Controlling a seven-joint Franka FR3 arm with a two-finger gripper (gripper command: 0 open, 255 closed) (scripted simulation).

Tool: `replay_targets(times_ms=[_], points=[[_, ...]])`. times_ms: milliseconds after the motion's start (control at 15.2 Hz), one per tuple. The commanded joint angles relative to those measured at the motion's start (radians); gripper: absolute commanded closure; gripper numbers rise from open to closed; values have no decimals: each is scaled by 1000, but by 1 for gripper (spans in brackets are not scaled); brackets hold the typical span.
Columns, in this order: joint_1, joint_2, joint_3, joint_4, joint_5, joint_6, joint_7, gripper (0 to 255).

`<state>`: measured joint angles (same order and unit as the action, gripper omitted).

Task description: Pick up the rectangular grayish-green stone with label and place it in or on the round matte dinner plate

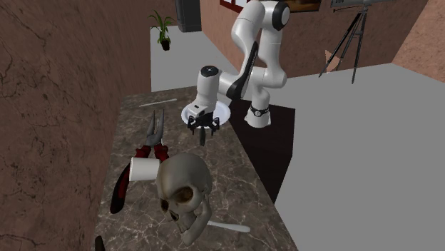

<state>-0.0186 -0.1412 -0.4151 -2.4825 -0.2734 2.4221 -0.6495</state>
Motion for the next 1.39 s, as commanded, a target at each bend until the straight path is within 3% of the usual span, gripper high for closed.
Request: replay_targets(times_ms=[0, 462, 528, 1122, 1320], points=[[-1, 21, -5, -5, 5, 27, -5, 0], [-1, 21, -5, -5, 5, 27, -5, 0], [-1, 21, -5, -5, 5, 27, -5, 255], [-1, 21, -5, -5, 5, 27, -5, 255], [-1, -11, 0, 10, 0, -19, -4, 255]])
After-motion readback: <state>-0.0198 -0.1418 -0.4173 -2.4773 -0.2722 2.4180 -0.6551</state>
